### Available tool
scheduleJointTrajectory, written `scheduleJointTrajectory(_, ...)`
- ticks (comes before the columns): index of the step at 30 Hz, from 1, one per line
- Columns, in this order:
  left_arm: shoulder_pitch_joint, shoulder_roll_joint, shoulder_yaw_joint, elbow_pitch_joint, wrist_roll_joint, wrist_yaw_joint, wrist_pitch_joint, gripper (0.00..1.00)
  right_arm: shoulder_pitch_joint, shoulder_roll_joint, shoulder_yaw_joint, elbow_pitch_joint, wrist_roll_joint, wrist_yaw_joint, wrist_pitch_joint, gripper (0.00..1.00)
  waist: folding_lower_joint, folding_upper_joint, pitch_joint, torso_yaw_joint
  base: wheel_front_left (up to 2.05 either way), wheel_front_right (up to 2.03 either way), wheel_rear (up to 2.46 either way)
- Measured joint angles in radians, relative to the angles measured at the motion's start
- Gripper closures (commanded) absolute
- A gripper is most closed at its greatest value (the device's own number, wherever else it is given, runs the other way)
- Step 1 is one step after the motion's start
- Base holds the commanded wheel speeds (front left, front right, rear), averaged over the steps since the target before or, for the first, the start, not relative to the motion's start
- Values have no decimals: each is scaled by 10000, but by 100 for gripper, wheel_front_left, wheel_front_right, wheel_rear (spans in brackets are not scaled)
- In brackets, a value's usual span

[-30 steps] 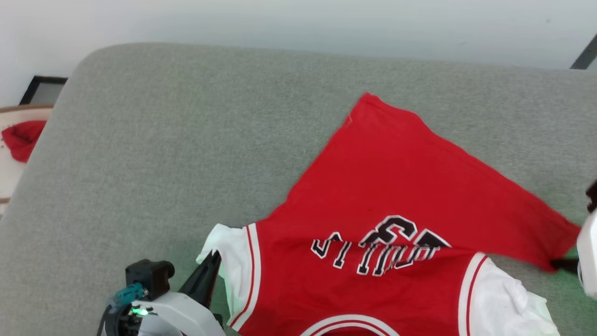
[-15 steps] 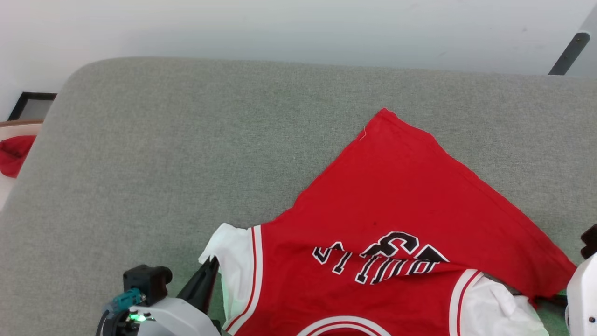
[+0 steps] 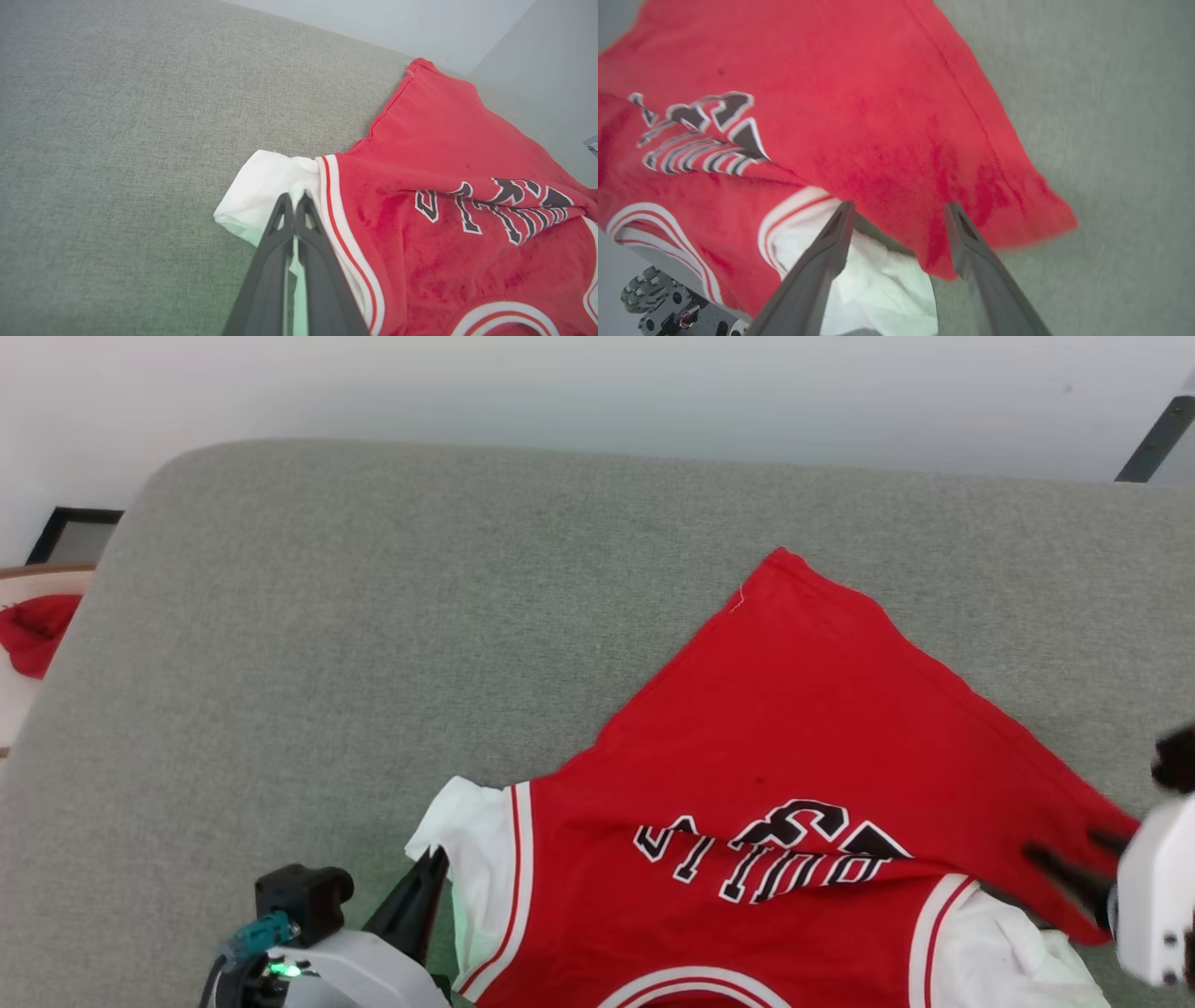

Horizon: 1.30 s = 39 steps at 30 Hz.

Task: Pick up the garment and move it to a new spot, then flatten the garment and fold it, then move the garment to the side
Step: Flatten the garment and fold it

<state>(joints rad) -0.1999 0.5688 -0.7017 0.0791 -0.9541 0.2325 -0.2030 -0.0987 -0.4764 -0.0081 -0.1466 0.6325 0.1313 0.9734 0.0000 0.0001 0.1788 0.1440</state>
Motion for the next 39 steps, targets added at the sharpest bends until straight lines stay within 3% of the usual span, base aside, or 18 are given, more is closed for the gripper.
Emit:
scheduleJointTrajectory(6, -100, -127, -27, 13, 38, -38, -44, 100, -1741, -311, 1252, -240, -290, -2, -1517, 0, 0, 0, 98, 180, 0, 0, 0)
scheduleJointTrajectory(15, -456, -449, -311, 194, 144, -230, 19, 100, -4664, -491, 3444, 2437, 42, -2, -2974, 0, 0, 0, 163, 662, 0, 0, 0)
scheduleJointTrajectory(29, -1502, -1427, -1035, 1076, 420, -1070, 226, 100, -8186, -658, 6205, 7310, 750, 0, -2483, 0, 0, 0, 458, 2080, 0, 0, 0)
scheduleJointTrajectory(39, -2100, -2226, -1346, 1988, 493, -1726, 17, 100, -9627, -780, 7336, 9658, 1020, 0, -2163, 0, 0, 0, 964, 3131, 0, 0, 0)
